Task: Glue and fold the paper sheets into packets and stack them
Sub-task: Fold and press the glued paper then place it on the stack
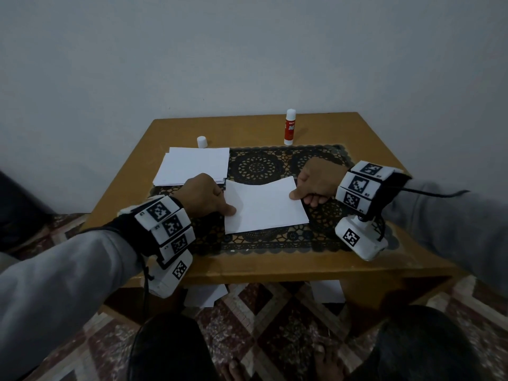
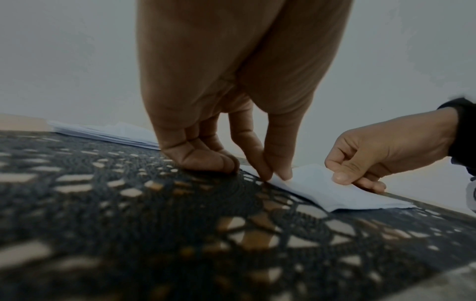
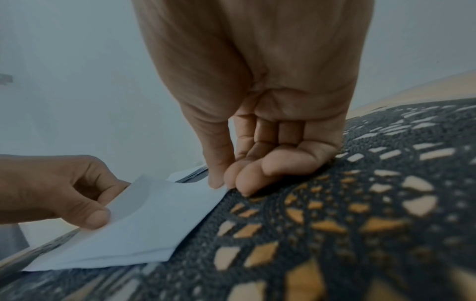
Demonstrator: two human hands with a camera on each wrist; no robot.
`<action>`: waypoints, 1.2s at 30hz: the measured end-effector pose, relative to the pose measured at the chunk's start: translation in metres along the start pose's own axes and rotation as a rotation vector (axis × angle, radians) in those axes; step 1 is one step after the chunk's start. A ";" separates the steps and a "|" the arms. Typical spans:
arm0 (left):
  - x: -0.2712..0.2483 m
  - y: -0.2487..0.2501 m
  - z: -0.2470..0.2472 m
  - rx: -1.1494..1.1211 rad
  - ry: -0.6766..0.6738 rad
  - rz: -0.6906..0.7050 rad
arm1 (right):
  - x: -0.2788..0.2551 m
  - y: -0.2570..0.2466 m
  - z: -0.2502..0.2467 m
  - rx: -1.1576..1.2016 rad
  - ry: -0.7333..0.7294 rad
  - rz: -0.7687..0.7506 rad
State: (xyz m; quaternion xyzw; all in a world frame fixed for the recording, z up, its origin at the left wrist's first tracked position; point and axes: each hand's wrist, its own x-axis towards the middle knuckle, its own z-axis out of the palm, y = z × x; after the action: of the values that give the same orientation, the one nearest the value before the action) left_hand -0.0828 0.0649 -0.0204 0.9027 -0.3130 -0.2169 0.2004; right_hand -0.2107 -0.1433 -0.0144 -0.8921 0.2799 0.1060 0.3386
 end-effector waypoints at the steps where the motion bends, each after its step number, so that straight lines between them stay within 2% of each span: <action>1: -0.001 0.000 0.000 0.009 0.004 0.008 | 0.000 0.000 0.000 -0.007 0.007 -0.005; 5: -0.005 0.005 0.005 0.096 0.055 0.046 | -0.003 -0.004 0.004 -0.171 0.067 -0.051; 7: -0.010 0.007 0.008 0.198 0.103 0.078 | -0.008 -0.006 0.009 -0.330 0.162 -0.120; 9: -0.016 0.007 0.011 0.381 0.128 0.176 | -0.014 -0.006 0.018 -0.523 0.266 -0.201; 11: -0.019 0.008 0.013 0.576 0.066 0.306 | -0.024 -0.011 0.029 -0.691 0.283 -0.291; 12: -0.018 0.008 0.013 0.650 -0.013 0.345 | -0.030 -0.014 0.034 -0.748 0.221 -0.328; 14: -0.016 0.006 0.016 0.744 -0.179 0.349 | -0.043 -0.018 0.046 -0.796 -0.015 -0.361; 16: -0.015 0.004 0.017 0.771 -0.260 0.334 | -0.059 -0.017 0.056 -0.856 -0.226 -0.391; 18: -0.016 0.003 0.017 0.766 -0.291 0.325 | -0.069 -0.010 0.060 -0.916 -0.306 -0.430; 23: -0.018 0.002 0.016 0.745 -0.326 0.304 | -0.057 0.000 0.037 -0.893 -0.254 -0.243; 28: -0.018 0.005 0.016 0.765 -0.346 0.292 | -0.081 -0.007 0.052 -0.933 -0.402 -0.414; 32: -0.021 0.005 0.015 0.762 -0.343 0.289 | -0.067 -0.006 0.037 -0.895 -0.311 -0.229; 36: -0.023 0.006 0.015 0.770 -0.332 0.291 | -0.083 0.002 0.049 -0.950 -0.389 -0.286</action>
State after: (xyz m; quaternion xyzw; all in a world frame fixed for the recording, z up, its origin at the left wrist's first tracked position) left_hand -0.1096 0.0721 -0.0237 0.8109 -0.5228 -0.1959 -0.1752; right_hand -0.2797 -0.0765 -0.0208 -0.9403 0.0087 0.3372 -0.0461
